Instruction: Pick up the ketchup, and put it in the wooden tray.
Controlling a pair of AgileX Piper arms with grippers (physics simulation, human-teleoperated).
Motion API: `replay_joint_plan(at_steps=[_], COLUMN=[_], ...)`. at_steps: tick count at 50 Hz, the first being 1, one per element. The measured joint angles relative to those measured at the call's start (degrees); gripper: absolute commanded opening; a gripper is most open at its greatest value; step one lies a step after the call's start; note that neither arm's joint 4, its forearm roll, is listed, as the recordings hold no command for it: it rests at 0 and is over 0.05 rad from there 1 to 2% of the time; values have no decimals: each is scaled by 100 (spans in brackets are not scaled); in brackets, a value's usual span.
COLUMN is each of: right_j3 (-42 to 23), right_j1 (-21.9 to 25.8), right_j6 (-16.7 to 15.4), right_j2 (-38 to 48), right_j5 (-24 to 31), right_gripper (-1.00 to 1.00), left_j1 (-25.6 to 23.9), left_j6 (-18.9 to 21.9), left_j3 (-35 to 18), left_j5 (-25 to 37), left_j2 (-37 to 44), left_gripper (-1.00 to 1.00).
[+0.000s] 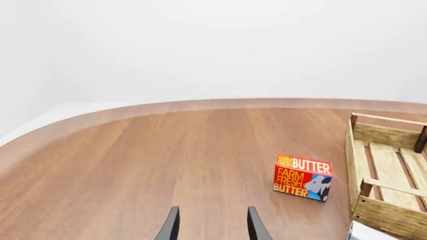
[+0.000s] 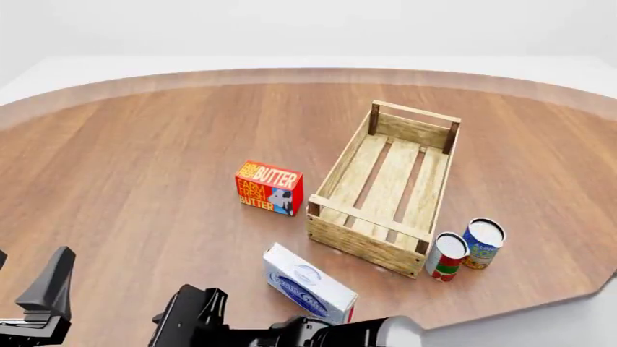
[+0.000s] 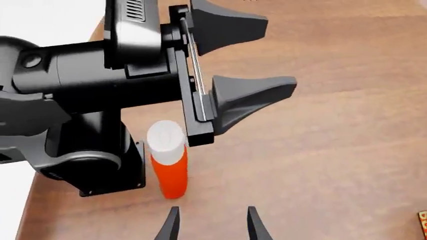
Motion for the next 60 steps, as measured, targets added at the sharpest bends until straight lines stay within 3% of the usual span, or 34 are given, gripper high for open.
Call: replay_joint_plan(at_steps=[21, 60], right_j3=[-656, -1209], right_j1=[392, 399], right_j6=[-102, -293], right_j2=[565, 1437], right_j5=[233, -14], right_gripper=[100, 100], left_j1=[0, 0], left_j6=[0, 0], left_j3=[0, 0], left_j5=[0, 0], left_j2=[0, 0], left_gripper=[100, 100])
